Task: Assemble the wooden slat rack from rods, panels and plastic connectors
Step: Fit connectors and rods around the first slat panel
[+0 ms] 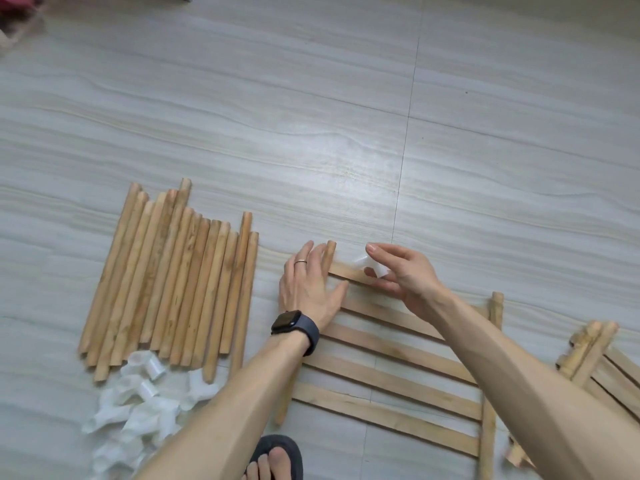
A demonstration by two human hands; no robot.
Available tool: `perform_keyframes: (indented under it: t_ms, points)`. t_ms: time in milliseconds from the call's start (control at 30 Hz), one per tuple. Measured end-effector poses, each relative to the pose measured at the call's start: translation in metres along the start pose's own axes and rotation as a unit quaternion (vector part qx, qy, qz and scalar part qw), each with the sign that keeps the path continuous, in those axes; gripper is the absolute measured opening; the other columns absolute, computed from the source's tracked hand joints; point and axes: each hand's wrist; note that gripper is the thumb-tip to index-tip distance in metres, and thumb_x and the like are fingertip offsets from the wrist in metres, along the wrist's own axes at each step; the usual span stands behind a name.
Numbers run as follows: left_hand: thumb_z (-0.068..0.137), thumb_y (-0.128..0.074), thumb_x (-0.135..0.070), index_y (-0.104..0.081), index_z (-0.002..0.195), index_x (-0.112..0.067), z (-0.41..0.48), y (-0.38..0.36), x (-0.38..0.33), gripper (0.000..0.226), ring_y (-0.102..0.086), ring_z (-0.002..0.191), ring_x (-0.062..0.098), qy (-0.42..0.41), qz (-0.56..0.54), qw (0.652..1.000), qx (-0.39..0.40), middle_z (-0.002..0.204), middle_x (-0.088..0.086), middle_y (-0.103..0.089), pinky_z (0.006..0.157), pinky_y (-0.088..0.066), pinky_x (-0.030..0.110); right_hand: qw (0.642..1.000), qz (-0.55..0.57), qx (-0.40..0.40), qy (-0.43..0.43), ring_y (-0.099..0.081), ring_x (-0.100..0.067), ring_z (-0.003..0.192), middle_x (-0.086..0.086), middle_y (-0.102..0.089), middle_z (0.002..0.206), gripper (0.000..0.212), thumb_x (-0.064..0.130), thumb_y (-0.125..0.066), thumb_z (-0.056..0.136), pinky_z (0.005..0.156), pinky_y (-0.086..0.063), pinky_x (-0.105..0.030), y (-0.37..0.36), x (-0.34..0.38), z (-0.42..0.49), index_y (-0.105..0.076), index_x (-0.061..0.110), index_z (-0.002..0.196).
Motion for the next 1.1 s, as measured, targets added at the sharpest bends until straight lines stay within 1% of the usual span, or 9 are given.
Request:
perform_keyframes:
  t_ms: [100, 167, 267, 400, 500, 700, 933, 1000, 1100]
  points:
    - [0.096, -0.044, -0.056, 0.0, 0.159, -0.021, -0.007, -0.015, 0.015, 0.084, 0.012, 0.152, 0.017, 0.007, 0.104, 0.992, 0.074, 0.167, -0.001, 0.009, 0.123, 0.003, 0.045, 0.999, -0.018, -0.027, 0.014, -0.075, -0.017, 0.089, 0.003, -0.071, 0.117, 0.047, 0.034, -0.086, 0.079, 0.081, -0.059, -0.032, -0.004, 0.008, 0.017, -0.068, 0.013, 0.118]
    - [0.1, -0.033, -0.054, 0.007, 0.158, -0.021, -0.01, -0.022, 0.02, 0.078, 0.02, 0.15, 0.015, -0.012, 0.109, 0.991, 0.081, 0.165, -0.001, 0.017, 0.122, 0.012, 0.046, 0.996, -0.065, -0.042, 0.036, -0.074, -0.016, 0.093, 0.006, -0.07, 0.115, 0.053, 0.039, -0.084, 0.081, 0.076, -0.056, -0.029, -0.009, 0.013, 0.029, -0.065, 0.012, 0.122]
    - [0.104, -0.027, -0.046, 0.004, 0.158, -0.02, -0.011, -0.028, 0.022, 0.068, 0.017, 0.151, 0.014, -0.022, 0.113, 0.992, 0.058, 0.166, 0.0, 0.012, 0.121, 0.012, 0.045, 0.988, -0.129, -0.036, 0.072, -0.073, -0.015, 0.094, 0.004, -0.071, 0.115, 0.053, 0.042, -0.08, 0.085, 0.073, -0.055, -0.026, -0.02, 0.016, 0.044, -0.066, 0.012, 0.125]
    - [0.106, -0.024, -0.035, -0.005, 0.159, -0.019, -0.012, -0.034, 0.024, 0.058, 0.012, 0.152, 0.014, -0.024, 0.107, 0.994, 0.023, 0.167, 0.001, 0.003, 0.121, 0.012, 0.043, 0.976, -0.191, -0.024, 0.099, -0.068, -0.018, 0.108, -0.001, -0.071, 0.12, 0.049, 0.042, -0.077, 0.088, 0.094, -0.055, -0.035, -0.037, 0.017, 0.062, -0.068, 0.011, 0.125]
    - [0.106, -0.028, -0.032, -0.013, 0.159, -0.017, -0.012, -0.037, 0.026, 0.056, 0.008, 0.153, 0.015, -0.029, 0.105, 0.994, 0.005, 0.167, 0.001, -0.001, 0.121, 0.012, 0.042, 0.971, -0.212, -0.011, 0.106, -0.066, -0.014, 0.099, 0.003, -0.072, 0.115, 0.044, 0.044, -0.075, 0.089, 0.08, -0.055, -0.03, -0.043, 0.018, 0.072, -0.072, 0.013, 0.121]
    - [0.106, -0.028, -0.032, -0.014, 0.158, -0.016, -0.012, -0.036, 0.024, 0.056, 0.008, 0.153, 0.015, -0.025, 0.117, 0.993, 0.002, 0.167, 0.001, -0.001, 0.12, 0.012, 0.042, 0.962, -0.25, 0.036, 0.107, -0.065, -0.014, 0.083, 0.004, -0.073, 0.098, 0.018, 0.044, -0.07, 0.094, 0.07, -0.049, -0.028, -0.042, 0.027, 0.077, -0.073, 0.028, 0.101]
    - [0.106, -0.027, -0.032, -0.014, 0.159, -0.017, -0.012, -0.035, 0.023, 0.057, 0.008, 0.153, 0.015, -0.021, 0.122, 0.992, 0.004, 0.167, 0.0, 0.0, 0.121, 0.011, 0.042, 0.965, -0.241, 0.065, 0.085, -0.066, -0.01, 0.077, 0.005, -0.068, 0.099, 0.026, 0.041, -0.067, 0.097, 0.066, -0.049, -0.026, -0.04, 0.033, 0.075, -0.072, 0.019, 0.11]
    - [0.105, -0.027, -0.032, -0.013, 0.159, -0.018, -0.012, -0.035, 0.023, 0.057, 0.008, 0.153, 0.014, -0.02, 0.124, 0.992, 0.006, 0.167, -0.001, 0.0, 0.121, 0.011, 0.043, 0.957, -0.264, 0.059, 0.106, -0.064, -0.008, 0.081, 0.007, -0.07, 0.096, 0.025, 0.042, -0.068, 0.096, 0.07, -0.048, -0.025, -0.042, 0.03, 0.076, -0.073, 0.022, 0.109]
    - [0.105, -0.028, -0.032, -0.013, 0.159, -0.017, -0.012, -0.035, 0.023, 0.058, 0.009, 0.153, 0.014, -0.018, 0.129, 0.991, 0.005, 0.167, -0.001, 0.0, 0.12, 0.012, 0.042, 0.939, -0.309, 0.04, 0.145, -0.063, -0.005, 0.097, 0.009, -0.072, 0.106, 0.03, 0.045, -0.066, 0.096, 0.091, -0.048, -0.026, -0.047, 0.022, 0.075, -0.074, 0.021, 0.113]
Point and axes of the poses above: each hand's wrist, its own z-axis towards the middle knuckle, its own y-axis out of the back of the hand, x = y × z
